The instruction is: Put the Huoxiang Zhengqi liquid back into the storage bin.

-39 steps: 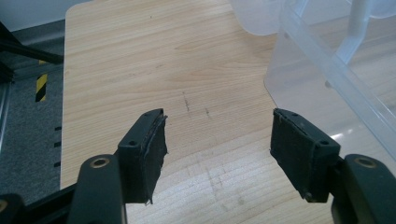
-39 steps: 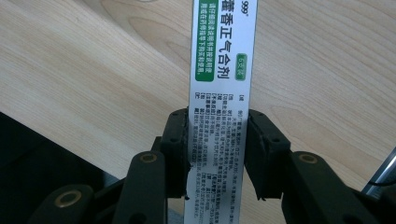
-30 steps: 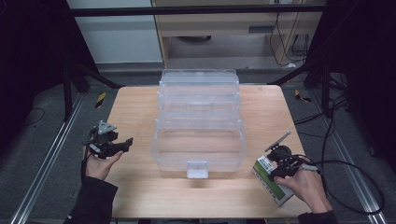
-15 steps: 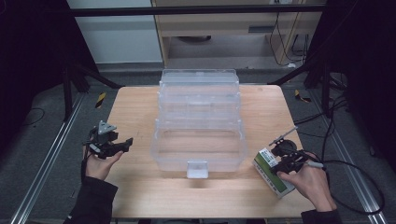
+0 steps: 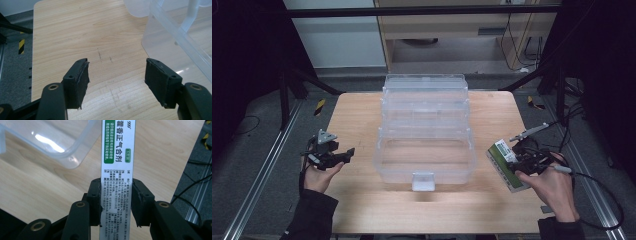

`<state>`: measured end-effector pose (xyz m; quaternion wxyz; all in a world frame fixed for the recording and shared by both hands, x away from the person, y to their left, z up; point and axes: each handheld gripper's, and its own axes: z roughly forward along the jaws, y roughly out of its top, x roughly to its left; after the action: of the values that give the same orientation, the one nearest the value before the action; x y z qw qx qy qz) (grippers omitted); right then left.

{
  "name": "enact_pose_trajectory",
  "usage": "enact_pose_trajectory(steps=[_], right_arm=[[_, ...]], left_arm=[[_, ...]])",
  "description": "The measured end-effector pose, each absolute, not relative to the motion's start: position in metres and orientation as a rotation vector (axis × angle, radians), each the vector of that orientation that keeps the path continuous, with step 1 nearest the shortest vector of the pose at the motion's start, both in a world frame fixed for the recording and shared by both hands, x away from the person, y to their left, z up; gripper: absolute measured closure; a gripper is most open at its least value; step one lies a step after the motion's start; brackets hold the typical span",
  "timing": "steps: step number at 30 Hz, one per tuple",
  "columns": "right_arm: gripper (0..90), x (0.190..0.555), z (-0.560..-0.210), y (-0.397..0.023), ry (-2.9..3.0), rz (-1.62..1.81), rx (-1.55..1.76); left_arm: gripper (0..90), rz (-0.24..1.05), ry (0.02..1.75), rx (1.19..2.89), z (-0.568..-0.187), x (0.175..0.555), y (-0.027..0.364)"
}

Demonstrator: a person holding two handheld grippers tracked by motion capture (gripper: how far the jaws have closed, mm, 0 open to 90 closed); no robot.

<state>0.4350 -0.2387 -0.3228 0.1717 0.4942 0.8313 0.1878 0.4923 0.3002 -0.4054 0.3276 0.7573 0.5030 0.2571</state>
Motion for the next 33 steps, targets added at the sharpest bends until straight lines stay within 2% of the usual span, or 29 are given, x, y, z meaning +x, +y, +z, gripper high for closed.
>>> enact_pose_trajectory(steps=[18,33], right_arm=[[64.0,0.451,-0.281,-0.216,2.328,0.648,1.255],[64.1,0.466,-0.266,-0.184,2.389,0.711,1.098]], left_arm=[[34.5,0.67,1.315,1.984,-0.406,0.493,0.301],[34.4,0.672,1.316,1.98,-0.406,0.493,0.303]])
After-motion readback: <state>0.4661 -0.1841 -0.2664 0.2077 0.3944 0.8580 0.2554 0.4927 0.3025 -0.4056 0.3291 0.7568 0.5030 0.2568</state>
